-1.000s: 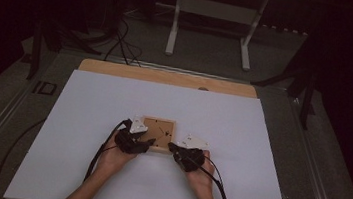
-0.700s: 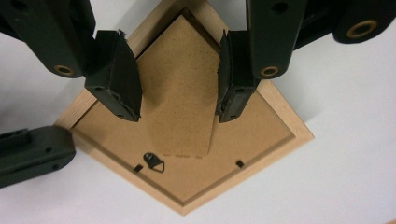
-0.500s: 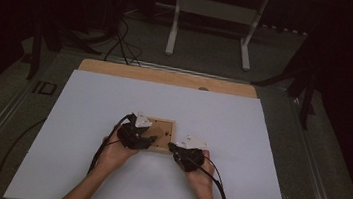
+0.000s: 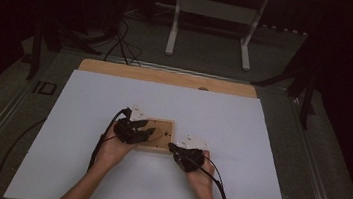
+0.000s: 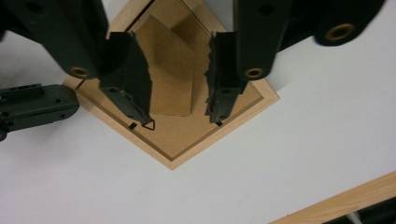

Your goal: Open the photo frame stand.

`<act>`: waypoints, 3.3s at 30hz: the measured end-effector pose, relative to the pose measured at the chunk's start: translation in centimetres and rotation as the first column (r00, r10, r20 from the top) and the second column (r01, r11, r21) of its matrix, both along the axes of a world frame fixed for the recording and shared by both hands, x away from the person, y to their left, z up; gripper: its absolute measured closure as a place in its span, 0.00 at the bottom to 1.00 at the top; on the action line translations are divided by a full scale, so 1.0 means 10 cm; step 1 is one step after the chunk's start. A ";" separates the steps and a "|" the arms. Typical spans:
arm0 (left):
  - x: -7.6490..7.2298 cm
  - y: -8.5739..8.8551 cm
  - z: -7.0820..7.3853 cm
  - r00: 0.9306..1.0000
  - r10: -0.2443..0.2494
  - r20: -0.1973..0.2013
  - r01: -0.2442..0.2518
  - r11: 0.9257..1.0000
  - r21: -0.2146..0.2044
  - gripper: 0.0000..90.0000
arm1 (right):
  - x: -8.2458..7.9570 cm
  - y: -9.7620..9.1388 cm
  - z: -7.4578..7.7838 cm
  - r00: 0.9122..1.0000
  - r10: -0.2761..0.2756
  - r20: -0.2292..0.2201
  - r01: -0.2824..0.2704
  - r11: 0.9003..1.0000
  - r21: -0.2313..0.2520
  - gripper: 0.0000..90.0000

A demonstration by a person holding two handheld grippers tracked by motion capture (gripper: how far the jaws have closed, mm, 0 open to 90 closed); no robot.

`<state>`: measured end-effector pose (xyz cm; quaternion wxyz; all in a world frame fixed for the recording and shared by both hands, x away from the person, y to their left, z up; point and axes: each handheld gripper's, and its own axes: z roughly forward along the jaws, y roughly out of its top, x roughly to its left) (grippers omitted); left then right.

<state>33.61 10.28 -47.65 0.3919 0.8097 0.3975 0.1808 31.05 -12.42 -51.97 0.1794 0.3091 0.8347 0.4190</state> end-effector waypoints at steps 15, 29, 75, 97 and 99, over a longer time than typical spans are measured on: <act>-0.05 0.10 -0.11 0.991 -0.005 -0.132 -0.005 0.997 -0.072 0.49 | 0.00 0.00 0.00 1.000 0.000 0.003 0.000 1.000 -0.001 1.00; 0.04 0.08 -0.20 0.968 -0.031 -0.248 0.001 0.993 -0.119 0.54 | -0.01 0.01 0.00 1.000 0.002 0.015 -0.002 1.000 -0.012 1.00; -0.18 -0.06 -0.17 0.998 -0.051 -0.048 0.052 0.998 0.023 0.58 | 0.10 -0.14 0.22 1.000 0.000 -0.030 0.001 1.000 0.031 0.83; -0.40 -0.05 -0.22 0.998 -0.053 0.044 0.049 0.996 0.070 0.58 | 0.27 -0.11 0.36 0.999 -0.006 -0.034 0.006 1.000 0.008 0.71; -0.43 -0.06 -0.22 0.997 -0.052 0.057 0.047 0.996 0.079 0.58 | 0.29 -0.09 0.36 0.999 -0.014 -0.039 0.014 1.000 0.009 0.68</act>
